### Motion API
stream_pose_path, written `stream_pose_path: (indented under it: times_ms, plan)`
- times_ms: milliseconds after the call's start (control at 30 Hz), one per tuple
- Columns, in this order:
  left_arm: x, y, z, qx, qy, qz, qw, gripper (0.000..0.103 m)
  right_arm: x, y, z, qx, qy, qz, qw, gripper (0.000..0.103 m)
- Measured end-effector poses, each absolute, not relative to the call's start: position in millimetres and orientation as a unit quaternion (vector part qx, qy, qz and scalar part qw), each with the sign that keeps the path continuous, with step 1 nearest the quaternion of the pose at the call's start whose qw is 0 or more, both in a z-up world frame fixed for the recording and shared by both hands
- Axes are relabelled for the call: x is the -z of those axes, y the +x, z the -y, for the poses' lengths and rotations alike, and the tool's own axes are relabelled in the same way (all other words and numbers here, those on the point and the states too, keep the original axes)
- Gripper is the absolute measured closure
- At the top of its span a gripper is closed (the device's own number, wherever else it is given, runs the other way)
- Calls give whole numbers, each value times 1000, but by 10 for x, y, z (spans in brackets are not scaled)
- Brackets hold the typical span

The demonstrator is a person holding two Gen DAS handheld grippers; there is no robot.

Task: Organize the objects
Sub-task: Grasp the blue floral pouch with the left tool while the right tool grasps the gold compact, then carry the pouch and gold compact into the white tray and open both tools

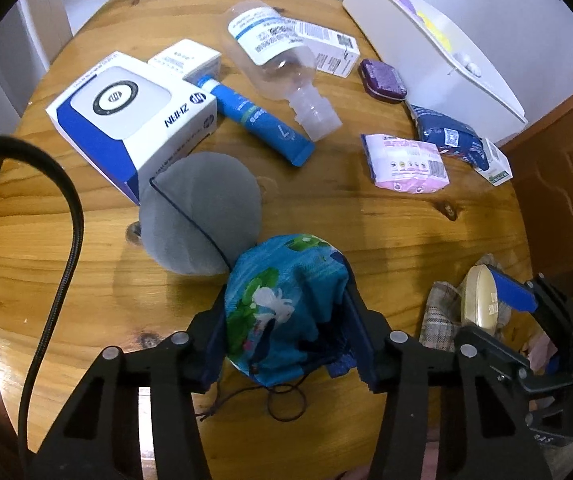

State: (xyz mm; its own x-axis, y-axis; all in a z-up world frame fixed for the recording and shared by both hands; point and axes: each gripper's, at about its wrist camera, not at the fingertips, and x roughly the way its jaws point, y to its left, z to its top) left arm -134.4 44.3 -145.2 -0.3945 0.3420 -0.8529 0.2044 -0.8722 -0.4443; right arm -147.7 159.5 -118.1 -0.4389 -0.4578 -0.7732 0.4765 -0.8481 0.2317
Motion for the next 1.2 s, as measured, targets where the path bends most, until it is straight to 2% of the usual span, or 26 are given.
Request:
stream_pose_path:
  times_ms: [233, 633, 1200]
  plan:
    - [1114, -1206, -491, -822, -521, 225, 50, 48, 1081, -1434, -1634, 855, 441, -2, 274, 47]
    - [44, -1152, -468, -888, -431, 151, 55, 48, 636, -1404, -1757, 874, 401, 14, 275, 47]
    - [-1116, -1837, -690, -930, -359, 51, 61, 48, -406, -1818, -2157, 917, 327, 14, 228, 47]
